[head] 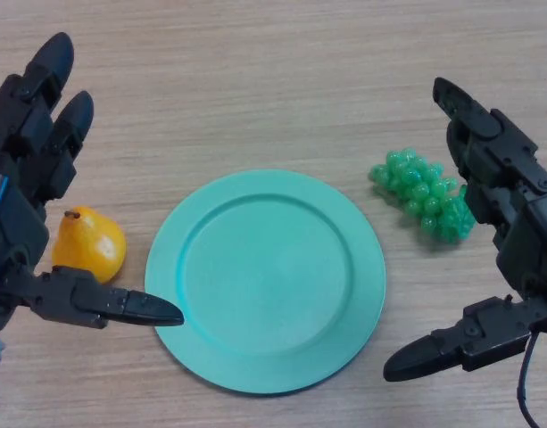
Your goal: Pick up the yellow pear and place it on the plate
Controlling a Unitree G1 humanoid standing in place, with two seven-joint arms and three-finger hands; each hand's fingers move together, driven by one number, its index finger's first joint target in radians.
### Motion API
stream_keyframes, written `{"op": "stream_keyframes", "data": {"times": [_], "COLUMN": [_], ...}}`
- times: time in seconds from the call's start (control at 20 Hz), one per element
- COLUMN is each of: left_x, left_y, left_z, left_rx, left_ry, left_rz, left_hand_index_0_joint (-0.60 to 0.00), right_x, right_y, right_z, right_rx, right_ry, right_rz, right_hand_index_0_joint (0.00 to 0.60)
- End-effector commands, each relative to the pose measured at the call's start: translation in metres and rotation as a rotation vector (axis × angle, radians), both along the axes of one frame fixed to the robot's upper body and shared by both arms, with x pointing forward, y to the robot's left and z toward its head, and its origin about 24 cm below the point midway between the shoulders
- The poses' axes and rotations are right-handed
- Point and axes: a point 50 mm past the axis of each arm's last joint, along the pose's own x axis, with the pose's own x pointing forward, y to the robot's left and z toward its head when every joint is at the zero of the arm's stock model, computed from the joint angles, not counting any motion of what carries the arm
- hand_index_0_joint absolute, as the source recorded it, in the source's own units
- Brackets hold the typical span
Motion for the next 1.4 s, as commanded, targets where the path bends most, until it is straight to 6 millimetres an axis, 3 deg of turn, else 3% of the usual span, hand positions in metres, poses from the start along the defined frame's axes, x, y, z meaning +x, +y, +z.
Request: {"op": "stream_keyframes", "data": {"times": [0.05,0.4,0.65,0.85,1.15,1.4], "left_x": [-0.009,0.0,0.028,0.052,0.064,0.075], "left_y": [0.001,0.022,0.059,0.079,0.083,0.087], "left_z": [0.024,0.031,0.026,0.001,-0.048,-0.073], "left_rx": [0.07,0.097,0.117,0.132,0.159,0.144], "left_ry": [-0.187,-0.266,-0.31,-0.248,-0.13,-0.06], "left_rz": [0.019,0.11,0.295,0.384,0.42,0.433], "left_hand_index_0_joint": [0.0,0.0,0.0,0.0,0.0,0.0], "right_x": [-0.012,-0.013,-0.015,-0.017,-0.019,-0.019], "right_y": [-0.004,-0.003,-0.004,-0.004,-0.009,-0.012], "right_z": [0.028,0.03,0.028,0.027,0.027,0.027], "right_rx": [0.018,0.007,0.017,0.014,0.01,0.009], "right_ry": [-0.22,-0.221,-0.208,-0.192,-0.199,-0.202], "right_rz": [-0.007,-0.01,-0.022,-0.024,-0.041,-0.044], "right_hand_index_0_joint": [0.0,0.0,0.0,0.0,0.0,0.0]}}
